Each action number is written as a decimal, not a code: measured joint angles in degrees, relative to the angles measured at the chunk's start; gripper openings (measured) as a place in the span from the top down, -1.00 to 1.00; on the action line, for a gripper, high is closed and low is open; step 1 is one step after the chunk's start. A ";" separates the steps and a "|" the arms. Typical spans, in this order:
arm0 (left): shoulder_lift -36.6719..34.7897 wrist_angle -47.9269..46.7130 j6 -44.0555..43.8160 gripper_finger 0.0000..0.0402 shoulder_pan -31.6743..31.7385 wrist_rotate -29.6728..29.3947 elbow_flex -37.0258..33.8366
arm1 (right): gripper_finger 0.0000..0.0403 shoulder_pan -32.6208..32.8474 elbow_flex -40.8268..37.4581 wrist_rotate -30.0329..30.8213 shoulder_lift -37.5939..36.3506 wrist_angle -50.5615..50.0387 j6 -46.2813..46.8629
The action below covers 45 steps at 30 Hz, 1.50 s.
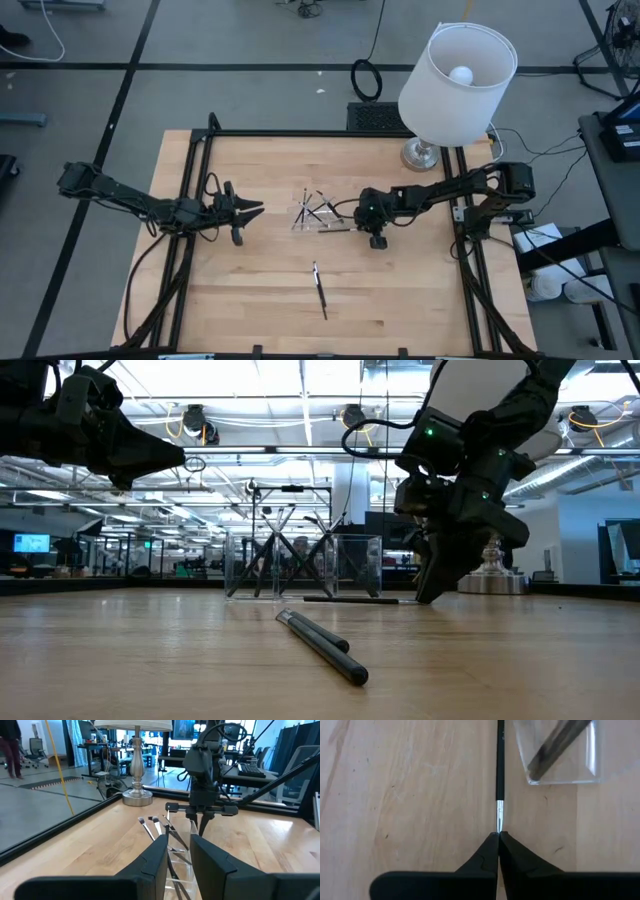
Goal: Pick & Place Makeup Supplies
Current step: Put the makeup brush into the transparent organizer
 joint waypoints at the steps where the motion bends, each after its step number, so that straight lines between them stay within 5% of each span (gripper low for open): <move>1: 0.00 -0.07 -0.01 0.55 0.00 0.00 -0.01 | 1.00 0.38 0.00 0.24 -0.25 -0.27 -0.14; 28: 0.00 -0.13 -0.21 0.55 0.00 -0.04 -0.02 | 1.00 10.63 0.56 8.91 -14.44 -5.00 0.29; 45: 0.02 -0.15 -0.28 0.55 -0.01 -0.06 -0.02 | 1.00 19.73 31.92 28.08 -14.72 -41.62 -2.28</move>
